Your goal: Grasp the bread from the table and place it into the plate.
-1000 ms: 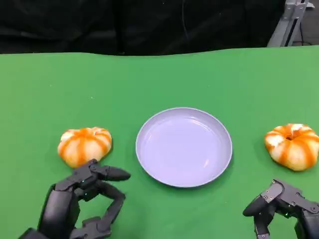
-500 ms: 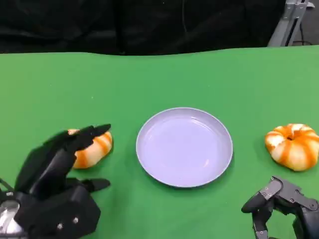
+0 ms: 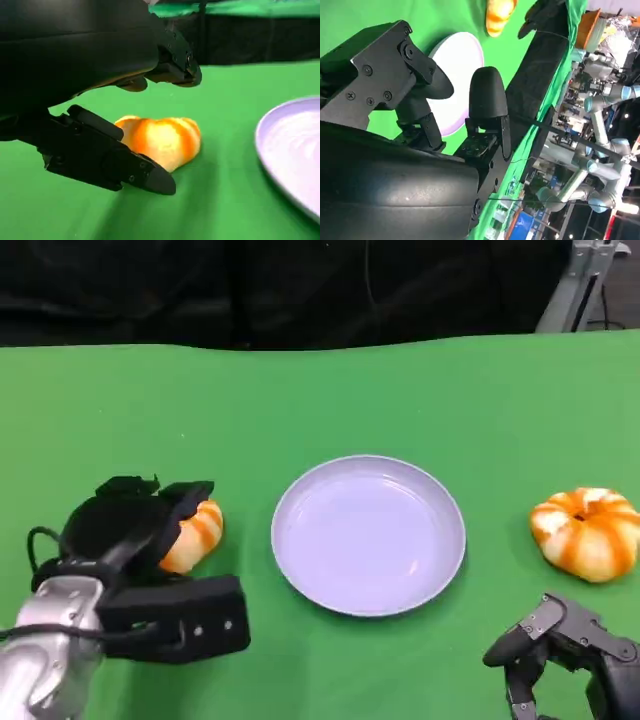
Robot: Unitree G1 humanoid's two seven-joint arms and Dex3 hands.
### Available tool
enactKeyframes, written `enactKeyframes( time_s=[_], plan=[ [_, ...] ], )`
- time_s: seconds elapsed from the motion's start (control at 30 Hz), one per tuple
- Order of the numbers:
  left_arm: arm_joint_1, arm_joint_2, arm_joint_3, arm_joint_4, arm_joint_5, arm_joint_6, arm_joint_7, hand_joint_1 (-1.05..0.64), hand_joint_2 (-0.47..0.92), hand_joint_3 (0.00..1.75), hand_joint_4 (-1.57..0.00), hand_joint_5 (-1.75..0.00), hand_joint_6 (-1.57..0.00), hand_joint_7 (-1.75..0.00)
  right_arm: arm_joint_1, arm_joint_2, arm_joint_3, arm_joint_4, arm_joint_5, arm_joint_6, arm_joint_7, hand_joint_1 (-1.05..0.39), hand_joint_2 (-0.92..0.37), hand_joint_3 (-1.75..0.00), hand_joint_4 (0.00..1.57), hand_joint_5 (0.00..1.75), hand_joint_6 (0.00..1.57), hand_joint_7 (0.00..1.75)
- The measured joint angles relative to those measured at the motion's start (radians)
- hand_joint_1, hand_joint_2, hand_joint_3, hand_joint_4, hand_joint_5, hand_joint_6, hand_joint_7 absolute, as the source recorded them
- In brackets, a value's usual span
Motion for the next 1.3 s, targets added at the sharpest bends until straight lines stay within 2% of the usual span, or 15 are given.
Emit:
enactKeyframes(
  time_s=[0.1,0.37,0.57,0.6,0.63,0.67,0.7,0.8,0.83,0.87,0.93,1.07,1.17,1.2,1.3],
  plan=[
    [-0.027,-0.007,-0.025,0.04,0.001,0.015,0.001,-0.49,0.91,0.01,-0.1,-0.32,-0.3,0.0,0.004,0.0,-0.001,-0.001,0.001,0.001,-0.001,0.08,-0.39,-1.29,0.83,1.69,0.76,1.33],
    [-0.283,-0.093,-0.136,0.477,0.0,0.09,0.013,-0.43,0.92,0.01,-0.16,-0.27,-0.31,-0.01,0.012,0.0,0.001,-0.007,0.001,0.001,-0.001,0.07,-0.4,-1.27,0.83,1.68,0.76,1.32],
    [-0.375,-0.14,-0.17,0.662,-0.036,0.079,0.056,-0.28,0.92,0.06,-0.56,-0.19,-0.57,-0.06,0.015,-0.001,-0.001,-0.008,0.001,0.002,0.0,0.07,-0.41,-1.25,0.82,1.7,0.75,1.31],
    [-0.382,-0.144,-0.172,0.68,-0.043,0.074,0.068,-0.28,0.92,0.06,-0.68,-0.31,-0.68,-0.07,0.015,-0.001,-0.001,-0.009,0.001,0.002,0.0,0.08,-0.42,-1.25,0.82,1.7,0.75,1.31],
    [-0.385,-0.144,-0.174,0.692,-0.045,0.058,0.087,-0.28,0.92,0.04,-0.77,-1.0,-0.96,-0.14,0.015,-0.001,-0.001,-0.01,0.001,0.002,0.0,0.08,-0.42,-1.25,0.82,1.69,0.76,1.31],
    [-0.384,-0.142,-0.176,0.704,-0.046,0.03,0.127,-0.27,0.92,0.03,-0.76,-1.44,-1.03,-0.38,0.017,-0.001,-0.001,-0.011,0.001,0.002,0.0,0.09,-0.42,-1.25,0.82,1.69,0.76,1.31],
    [-0.38,-0.137,-0.178,0.71,-0.046,-0.004,0.175,-0.27,0.92,0.03,-0.75,-1.59,-0.96,-0.63,0.019,-0.001,-0.001,-0.011,0.001,0.002,0.0,0.09,-0.42,-1.25,0.82,1.69,0.76,1.31],
    [-0.37,-0.127,-0.183,0.724,-0.047,-0.085,0.273,-0.26,0.92,0.03,-0.75,-1.73,-0.88,-0.9,0.019,0.0,0.0,-0.012,0.001,0.002,0.0,0.09,-0.42,-1.25,0.82,1.69,0.76,1.31],
    [-0.37,-0.125,-0.185,0.73,-0.048,-0.096,0.288,-0.2,0.92,0.09,-0.78,-1.74,-0.78,-1.26,0.018,0.0,0.0,-0.012,0.001,0.002,0.0,0.09,-0.42,-1.25,0.81,1.68,0.76,1.31],
    [-0.368,-0.122,-0.185,0.729,-0.054,-0.109,0.302,-0.17,0.92,0.11,-0.8,-1.74,-0.74,-1.4,0.018,0.0,0.0,-0.012,0.001,0.002,0.0,0.09,-0.41,-1.25,0.81,1.68,0.76,1.31],
    [-0.353,-0.11,-0.181,0.707,-0.074,-0.147,0.329,-0.13,0.88,0.11,-0.82,-1.75,-0.7,-1.52,0.017,-0.001,-0.001,-0.012,0.0,0.001,0.0,0.1,-0.41,-1.26,0.81,1.68,0.76,1.32],
    [-0.315,-0.092,-0.179,0.655,-0.083,-0.191,0.355,-0.13,0.88,0.12,-0.82,-1.75,-0.7,-1.5,0.008,-0.001,-0.002,-0.011,0.0,0.001,0.0,0.1,-0.41,-1.27,0.81,1.68,0.76,1.32],
    [-0.296,-0.076,-0.174,0.618,-0.085,-0.203,0.363,-0.14,0.9,0.23,-0.82,-1.75,-0.77,-1.34,0.005,-0.001,-0.002,-0.011,-0.001,0.001,0.0,0.1,-0.4,-1.28,0.83,1.69,0.76,1.31],
    [-0.29,-0.071,-0.171,0.604,-0.086,-0.207,0.369,-0.14,0.88,0.28,-0.81,-1.74,-0.85,-1.18,0.006,-0.001,-0.003,-0.011,-0.002,0.001,0.0,0.11,-0.4,-1.28,0.83,1.69,0.76,1.31],
    [-0.262,-0.059,-0.165,0.555,-0.085,-0.223,0.402,-0.14,0.76,0.48,-0.81,-1.7,-0.94,-0.99,0.006,-0.001,-0.003,-0.01,-0.001,0.001,0.0,0.11,-0.41,-1.28,0.82,1.69,0.76,1.31]
  ],
)
